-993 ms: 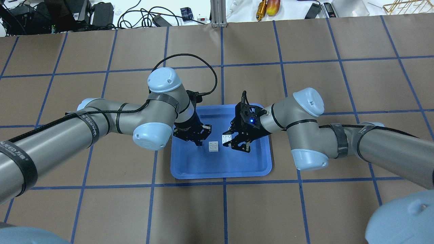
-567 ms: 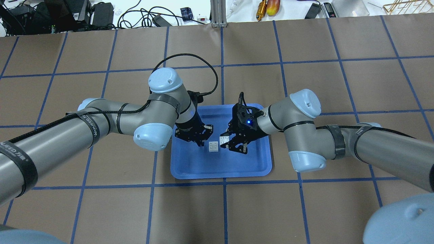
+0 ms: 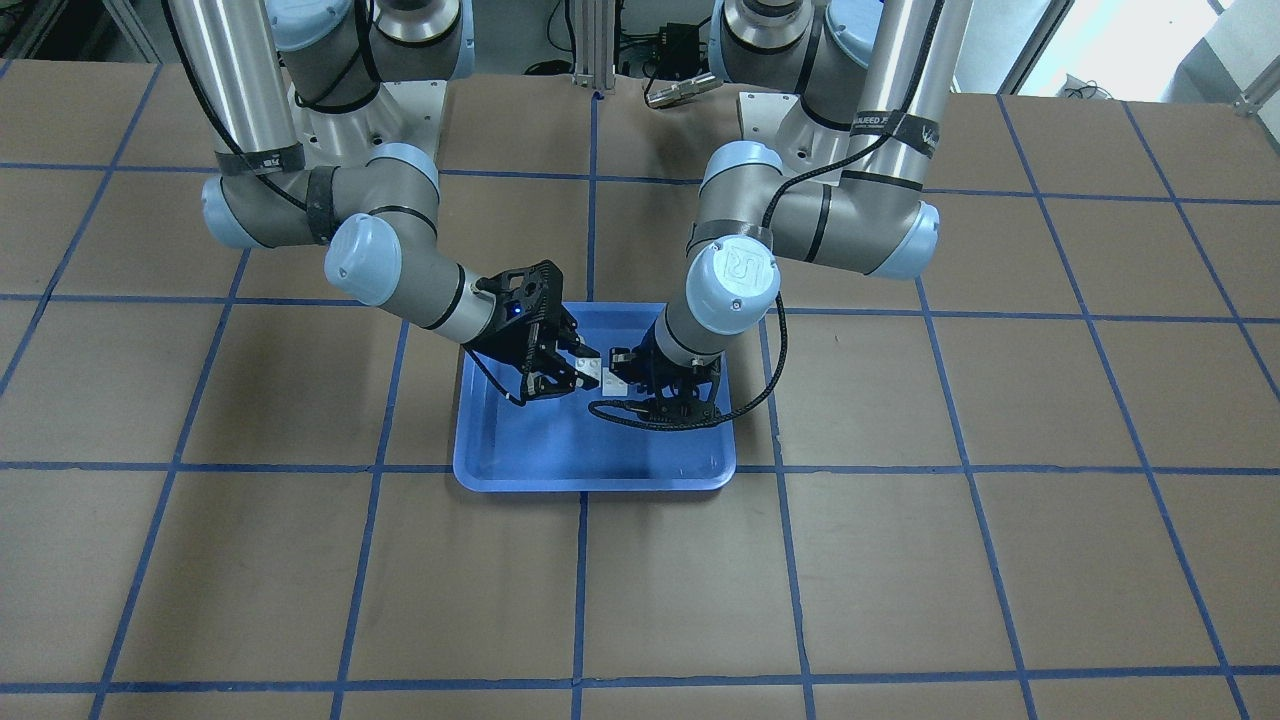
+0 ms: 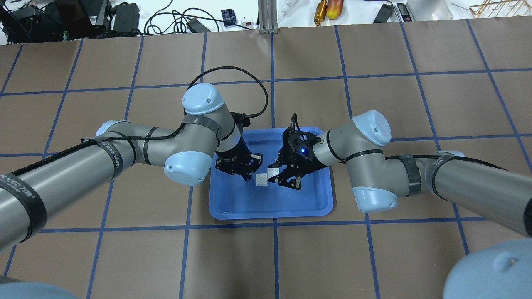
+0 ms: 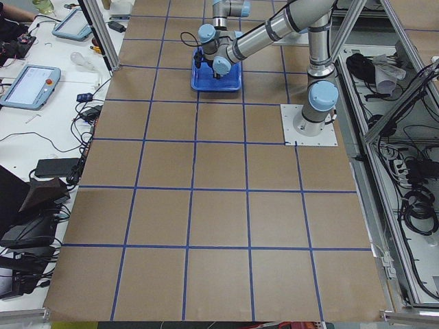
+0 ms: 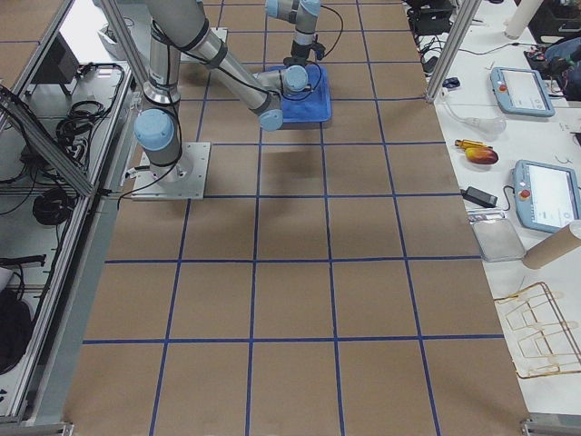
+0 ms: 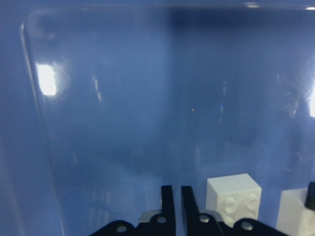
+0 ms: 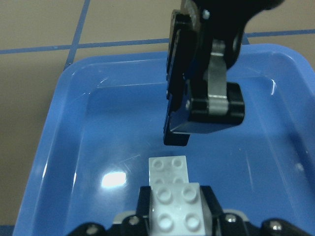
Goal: Assemble white blocks and place on blue tray
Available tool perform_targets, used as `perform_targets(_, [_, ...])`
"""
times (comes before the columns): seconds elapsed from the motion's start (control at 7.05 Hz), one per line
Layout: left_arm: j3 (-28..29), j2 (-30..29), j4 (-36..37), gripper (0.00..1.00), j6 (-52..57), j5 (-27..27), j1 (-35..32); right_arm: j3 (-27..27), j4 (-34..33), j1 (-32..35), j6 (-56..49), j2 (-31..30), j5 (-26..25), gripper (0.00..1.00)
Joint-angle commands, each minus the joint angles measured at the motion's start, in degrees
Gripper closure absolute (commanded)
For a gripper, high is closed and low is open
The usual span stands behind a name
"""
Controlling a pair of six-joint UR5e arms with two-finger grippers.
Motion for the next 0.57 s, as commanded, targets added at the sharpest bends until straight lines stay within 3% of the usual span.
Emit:
perform_targets(0.0, [0.0, 0.25, 0.05, 0.8, -0.32, -0.42, 0.05, 0.0, -0.11, 0.06, 0.06, 0.19, -0.01, 0.74])
perform_targets(0.28, [0.0, 0.17, 0.05, 0.8, -0.32, -0.5, 0.05, -0.08, -0.2, 0.06, 0.06, 0.97, -0.01, 0.73])
perform_targets(0.43, [0.0, 0.17, 0.05, 0.8, -0.32, -0.51, -0.03, 0.0, -0.28, 0.06, 0.06, 1.15, -0.01, 0.5])
